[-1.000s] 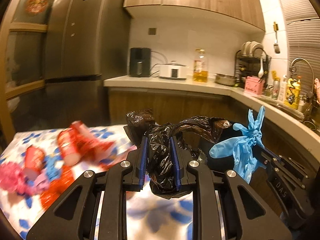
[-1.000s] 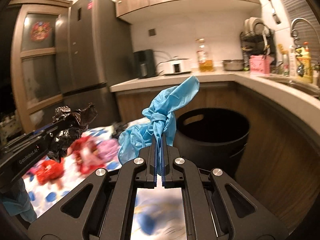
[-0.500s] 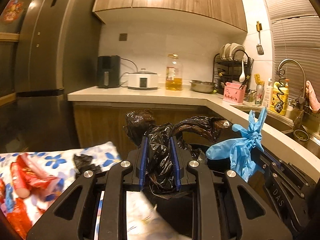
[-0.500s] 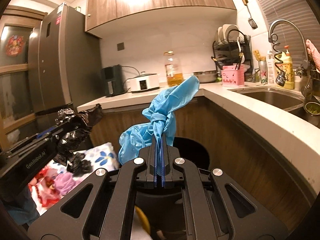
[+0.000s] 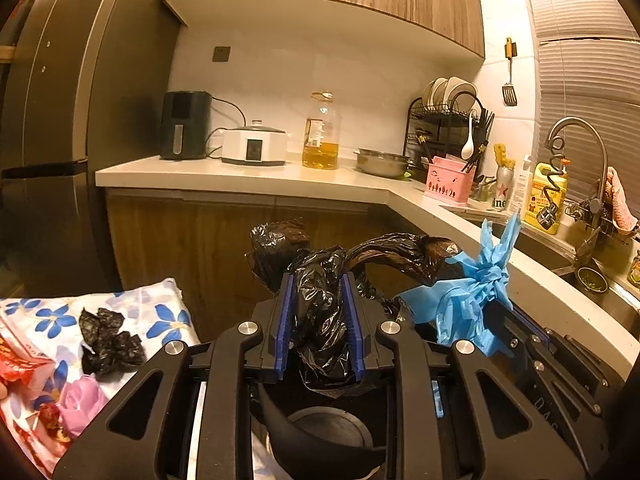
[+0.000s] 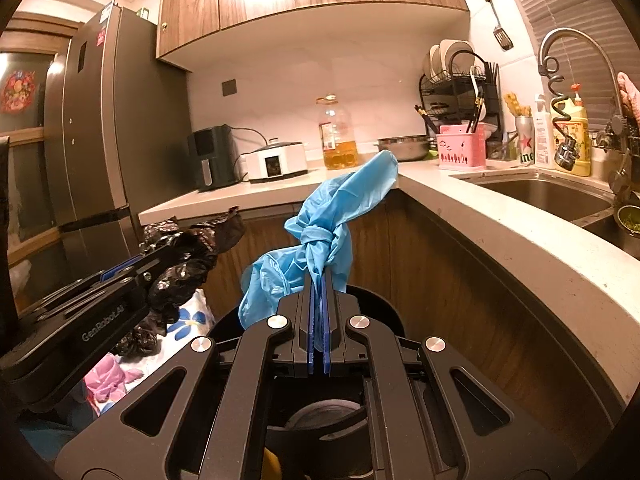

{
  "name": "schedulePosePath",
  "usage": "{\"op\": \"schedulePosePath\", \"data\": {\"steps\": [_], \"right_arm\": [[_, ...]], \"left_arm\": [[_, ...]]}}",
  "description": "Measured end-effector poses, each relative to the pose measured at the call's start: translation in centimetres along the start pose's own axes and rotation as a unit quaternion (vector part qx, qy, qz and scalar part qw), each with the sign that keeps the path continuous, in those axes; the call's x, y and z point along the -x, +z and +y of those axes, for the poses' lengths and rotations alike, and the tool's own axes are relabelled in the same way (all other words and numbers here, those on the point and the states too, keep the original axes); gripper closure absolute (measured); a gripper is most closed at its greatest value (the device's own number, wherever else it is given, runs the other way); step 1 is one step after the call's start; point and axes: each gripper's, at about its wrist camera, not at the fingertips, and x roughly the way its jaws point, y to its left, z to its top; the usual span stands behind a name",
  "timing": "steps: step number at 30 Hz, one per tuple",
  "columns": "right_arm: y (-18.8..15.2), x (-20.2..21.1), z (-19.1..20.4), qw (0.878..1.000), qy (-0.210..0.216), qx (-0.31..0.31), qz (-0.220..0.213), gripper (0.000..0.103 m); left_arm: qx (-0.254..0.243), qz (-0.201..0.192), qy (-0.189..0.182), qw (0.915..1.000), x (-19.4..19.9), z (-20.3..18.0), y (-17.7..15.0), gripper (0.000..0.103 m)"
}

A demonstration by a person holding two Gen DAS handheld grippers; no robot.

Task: Collect trash
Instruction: 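Carry the black bag and blue glove in both grippers over the black bin, then open both grippers to drop the bag and glove into the bin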

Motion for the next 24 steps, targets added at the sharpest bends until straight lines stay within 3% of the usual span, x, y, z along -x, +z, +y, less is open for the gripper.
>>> {"op": "schedulePosePath", "data": {"steps": [12, 17, 20, 24], "right_arm": [[0.2, -1.8, -0.7, 1.0, 0.01, -0.003, 0.013, 0.099], [0.1, -2.5, -1.0, 1.0, 0.01, -0.006, 0.022, 0.097], [0.0, -2.8, -1.2, 1.0, 0.008, -0.007, 0.028, 0.092], [-0.1, -3.0, -1.2, 0.999, 0.008, -0.008, 0.031, 0.075]], "left_arm": [[-0.012, 0.015, -0.015, 0.9997, -2.4, -0.6, -0.2, 0.074], [-0.01, 0.022, -0.016, 0.9996, -3.1, -0.5, -0.4, 0.064], [-0.006, 0.023, -0.01, 0.9997, -3.2, -0.2, -0.4, 0.051], [0.014, 0.024, -0.002, 0.9996, -3.2, 0.8, -0.5, 0.042]]}}
